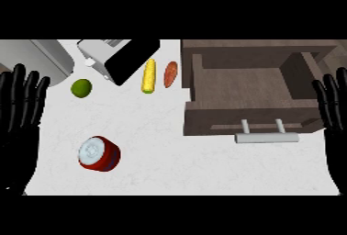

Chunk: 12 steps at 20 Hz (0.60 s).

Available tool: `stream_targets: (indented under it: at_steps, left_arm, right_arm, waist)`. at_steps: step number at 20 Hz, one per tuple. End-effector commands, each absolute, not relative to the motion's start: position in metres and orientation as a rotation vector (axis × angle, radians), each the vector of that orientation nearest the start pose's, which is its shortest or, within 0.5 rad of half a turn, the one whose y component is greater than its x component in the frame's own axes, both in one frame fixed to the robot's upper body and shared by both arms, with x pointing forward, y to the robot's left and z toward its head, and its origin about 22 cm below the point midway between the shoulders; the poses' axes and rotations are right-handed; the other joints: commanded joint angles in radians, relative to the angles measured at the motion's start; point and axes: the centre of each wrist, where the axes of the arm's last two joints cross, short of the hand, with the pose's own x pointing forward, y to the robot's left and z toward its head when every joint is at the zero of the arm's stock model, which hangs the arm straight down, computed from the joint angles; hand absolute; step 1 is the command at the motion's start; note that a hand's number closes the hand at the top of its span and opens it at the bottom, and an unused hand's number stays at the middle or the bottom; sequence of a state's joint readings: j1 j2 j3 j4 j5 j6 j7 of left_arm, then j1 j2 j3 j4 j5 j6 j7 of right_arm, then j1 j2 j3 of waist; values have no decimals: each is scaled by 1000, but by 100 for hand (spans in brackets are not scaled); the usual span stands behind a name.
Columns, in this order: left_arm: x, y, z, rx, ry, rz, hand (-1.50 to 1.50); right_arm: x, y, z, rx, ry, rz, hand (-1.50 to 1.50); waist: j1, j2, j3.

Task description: Pick up the can, place it into the drawer and close the drawer

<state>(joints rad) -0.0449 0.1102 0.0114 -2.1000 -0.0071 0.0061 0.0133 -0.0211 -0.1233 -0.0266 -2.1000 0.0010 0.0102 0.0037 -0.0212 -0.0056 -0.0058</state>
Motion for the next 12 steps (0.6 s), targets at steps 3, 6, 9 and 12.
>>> stream_targets:
  at_steps: [3, 6, 9, 12]
  left_arm:
    - [200, 268, 137, -133, -2128, -202, -150]
    - [176, 292, 132, -303, -2084, -290, -150]
    - [169, 306, 96, -105, -1704, -137, -150]
    - [154, 326, 111, -96, -1690, -111, -150]
  right_arm:
    - [194, -249, 127, -85, -2112, 87, -150]
    - [209, -246, 136, -68, -2104, 65, -150]
    - [200, -255, 105, -167, -1803, -71, -150]
    - [192, -255, 117, -159, -1797, -72, -150]
  waist:
    - [21, 4, 5]
    - [39, 3, 4]
    - [35, 5, 5]
    - [29, 2, 5]
